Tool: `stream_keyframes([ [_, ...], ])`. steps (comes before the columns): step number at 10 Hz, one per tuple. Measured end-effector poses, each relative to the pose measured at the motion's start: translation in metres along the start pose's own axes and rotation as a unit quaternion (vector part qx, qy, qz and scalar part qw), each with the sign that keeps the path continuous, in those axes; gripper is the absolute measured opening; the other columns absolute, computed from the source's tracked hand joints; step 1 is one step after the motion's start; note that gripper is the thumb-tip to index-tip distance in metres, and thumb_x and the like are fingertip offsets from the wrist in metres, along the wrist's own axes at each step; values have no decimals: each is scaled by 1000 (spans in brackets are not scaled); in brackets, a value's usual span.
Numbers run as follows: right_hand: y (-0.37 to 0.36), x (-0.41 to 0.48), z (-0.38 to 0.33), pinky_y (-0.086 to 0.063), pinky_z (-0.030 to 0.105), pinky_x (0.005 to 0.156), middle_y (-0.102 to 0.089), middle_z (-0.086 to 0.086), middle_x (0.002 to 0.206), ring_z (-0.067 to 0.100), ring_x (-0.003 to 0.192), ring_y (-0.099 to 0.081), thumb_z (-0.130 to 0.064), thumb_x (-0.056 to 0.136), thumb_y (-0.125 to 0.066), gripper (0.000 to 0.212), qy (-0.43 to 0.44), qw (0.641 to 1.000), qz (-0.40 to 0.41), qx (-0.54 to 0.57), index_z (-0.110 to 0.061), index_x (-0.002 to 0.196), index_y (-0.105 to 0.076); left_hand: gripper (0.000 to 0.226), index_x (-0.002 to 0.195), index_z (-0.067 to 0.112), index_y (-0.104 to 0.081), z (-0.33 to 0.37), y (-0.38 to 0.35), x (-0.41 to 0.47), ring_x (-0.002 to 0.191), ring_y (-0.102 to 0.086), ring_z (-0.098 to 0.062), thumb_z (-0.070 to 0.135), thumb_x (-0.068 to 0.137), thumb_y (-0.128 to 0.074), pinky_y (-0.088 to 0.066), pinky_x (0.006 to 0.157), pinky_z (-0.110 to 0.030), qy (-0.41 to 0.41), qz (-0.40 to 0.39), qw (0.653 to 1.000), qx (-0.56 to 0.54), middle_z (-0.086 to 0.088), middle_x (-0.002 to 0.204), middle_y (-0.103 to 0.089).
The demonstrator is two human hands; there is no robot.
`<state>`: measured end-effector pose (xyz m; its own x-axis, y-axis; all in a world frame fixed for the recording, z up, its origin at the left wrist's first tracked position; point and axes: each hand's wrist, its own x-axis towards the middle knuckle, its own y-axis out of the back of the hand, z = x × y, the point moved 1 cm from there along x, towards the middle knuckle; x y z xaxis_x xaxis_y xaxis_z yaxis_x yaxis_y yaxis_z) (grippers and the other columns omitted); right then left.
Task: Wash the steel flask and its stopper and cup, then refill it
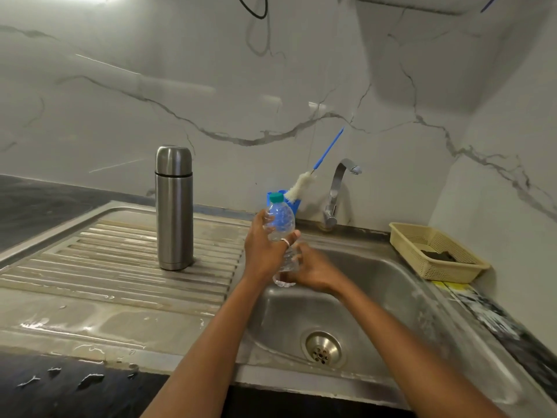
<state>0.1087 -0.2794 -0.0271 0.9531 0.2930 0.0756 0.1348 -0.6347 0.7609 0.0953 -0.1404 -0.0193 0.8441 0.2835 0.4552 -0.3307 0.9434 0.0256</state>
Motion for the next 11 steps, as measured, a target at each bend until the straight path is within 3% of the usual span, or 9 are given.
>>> stream_keyframes([
  [1,-18,13,-17,-58,27,81,-71,-17,111,2,97,-69,-43,81,-78,51,61,996,62,1,-37,128,-58,70,137,23,-50,8,4,8,111,-64,-16,32,78,-88,-55,92,-29,-8,0,1000,26,0,126,-65],
  [3,-17,66,-62,-53,40,82,-64,1,110,20,96,-64,-40,81,-81,64,35,992,116,29,-14,128,-47,95,156,11,-30,17,35,62,131,-52,-21,32,82,-85,-40,94,-21,15,0,996,87,-7,147,-49],
  [4,-25,102,-81,-42,29,78,-54,-6,100,12,86,-54,-20,92,-71,39,48,991,124,18,-14,124,-49,79,151,7,-34,2,44,86,127,-55,-24,26,89,-78,-41,93,-21,38,27,993,107,-11,143,-51],
  [6,-57,157,-92,-34,27,74,-54,3,103,21,90,-50,-16,95,-62,36,61,990,122,-20,-7,128,-52,67,147,9,-38,-41,55,136,127,-56,-33,22,90,-72,-51,106,-47,77,64,984,149,-14,142,-51],
  [7,-73,175,-85,-45,29,85,-62,9,124,26,109,-60,-9,92,-68,49,49,993,110,21,-10,137,-51,62,144,8,-40,-57,57,144,123,-57,-33,19,91,-70,-51,104,-47,98,62,981,157,-14,137,-53],
  [8,-83,186,-77,-49,29,81,-65,6,113,18,96,-57,-7,90,-69,36,54,993,102,32,-15,123,-55,64,147,8,-37,-71,56,145,128,-55,-33,20,92,-67,-49,107,-47,105,67,980,155,-14,141,-51],
  [9,-82,184,-74,-34,25,56,-51,-8,76,12,67,-46,-11,91,-62,18,59,991,119,-3,-19,84,-48,68,150,7,-32,-78,55,139,132,-52,-33,22,93,-67,-48,109,-47,111,65,980,151,-15,146,-48],
  [10,-84,180,-75,-37,30,58,-48,-7,67,12,62,-42,-11,89,-61,30,72,989,121,-35,-21,69,-42,77,153,4,-24,-74,56,135,137,-47,-36,25,94,-68,-46,111,-47,115,72,981,138,-17,151,-41],
  [11,-81,179,-73,-37,22,57,-52,-3,80,17,75,-49,-14,92,-62,10,51,992,116,-1,-14,87,-54,83,154,3,-17,-63,56,126,143,-37,-36,28,94,-68,-41,115,-44,131,67,980,132,-18,156,-31],
])
